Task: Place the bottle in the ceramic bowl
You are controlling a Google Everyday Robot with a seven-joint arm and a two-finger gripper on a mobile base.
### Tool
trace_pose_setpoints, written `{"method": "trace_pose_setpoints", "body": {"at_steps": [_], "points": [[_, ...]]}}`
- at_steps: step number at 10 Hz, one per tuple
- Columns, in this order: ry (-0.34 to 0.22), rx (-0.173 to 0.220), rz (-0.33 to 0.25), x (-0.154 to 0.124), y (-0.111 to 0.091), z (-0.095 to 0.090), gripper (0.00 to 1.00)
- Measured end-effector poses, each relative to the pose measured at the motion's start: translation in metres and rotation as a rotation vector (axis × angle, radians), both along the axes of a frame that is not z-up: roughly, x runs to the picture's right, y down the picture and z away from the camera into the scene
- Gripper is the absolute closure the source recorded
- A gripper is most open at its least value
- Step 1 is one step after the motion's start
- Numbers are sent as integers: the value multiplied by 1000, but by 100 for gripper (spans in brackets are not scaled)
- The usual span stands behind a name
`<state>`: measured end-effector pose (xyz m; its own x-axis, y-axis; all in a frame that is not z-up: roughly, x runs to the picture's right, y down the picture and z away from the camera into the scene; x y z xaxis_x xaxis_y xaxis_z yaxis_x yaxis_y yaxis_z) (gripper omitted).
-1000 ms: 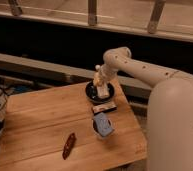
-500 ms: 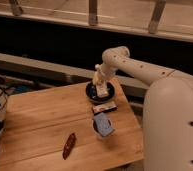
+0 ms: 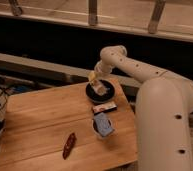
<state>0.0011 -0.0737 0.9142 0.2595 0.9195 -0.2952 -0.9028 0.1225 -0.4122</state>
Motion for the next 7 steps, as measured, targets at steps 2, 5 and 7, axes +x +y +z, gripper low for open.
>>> {"method": "trace_pose_setpoints", "body": {"at_steps": [2,5,7], "points": [[6,-2,-1,-12,-7,7,53],[11,-2,2,2,3,0,25],[16,-2,4,14,5,-1,22]]}}
